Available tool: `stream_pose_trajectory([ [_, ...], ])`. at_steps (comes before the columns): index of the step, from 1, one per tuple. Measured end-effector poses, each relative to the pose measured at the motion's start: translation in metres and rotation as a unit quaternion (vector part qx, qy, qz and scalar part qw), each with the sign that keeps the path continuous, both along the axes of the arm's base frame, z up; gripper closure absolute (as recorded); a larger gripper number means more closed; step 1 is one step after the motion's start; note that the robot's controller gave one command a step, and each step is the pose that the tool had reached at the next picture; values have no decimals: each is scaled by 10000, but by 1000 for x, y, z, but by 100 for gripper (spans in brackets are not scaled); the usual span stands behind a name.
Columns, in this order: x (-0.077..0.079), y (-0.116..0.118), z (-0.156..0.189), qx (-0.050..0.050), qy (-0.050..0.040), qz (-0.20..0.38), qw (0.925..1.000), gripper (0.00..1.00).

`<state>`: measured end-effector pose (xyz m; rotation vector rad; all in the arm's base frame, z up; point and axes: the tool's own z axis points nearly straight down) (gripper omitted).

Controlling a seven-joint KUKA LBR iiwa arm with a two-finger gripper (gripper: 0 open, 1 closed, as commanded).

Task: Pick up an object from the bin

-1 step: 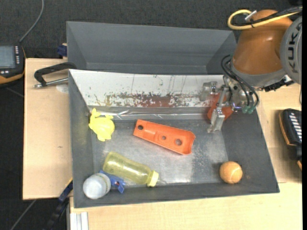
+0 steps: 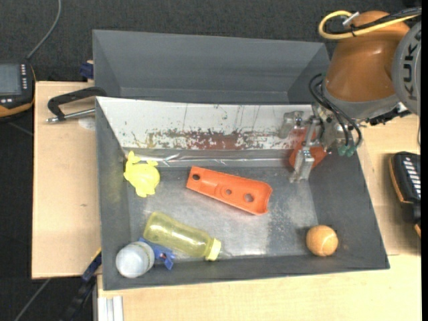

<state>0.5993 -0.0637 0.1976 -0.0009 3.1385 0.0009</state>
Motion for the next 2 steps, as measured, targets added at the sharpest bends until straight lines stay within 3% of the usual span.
stream_pose_trajectory([
  [1, -20, 44, -75, 4, 3, 232, 9997, 0],
  [2, -16, 83, -75, 5, 14, 894, 9960, 0],
])
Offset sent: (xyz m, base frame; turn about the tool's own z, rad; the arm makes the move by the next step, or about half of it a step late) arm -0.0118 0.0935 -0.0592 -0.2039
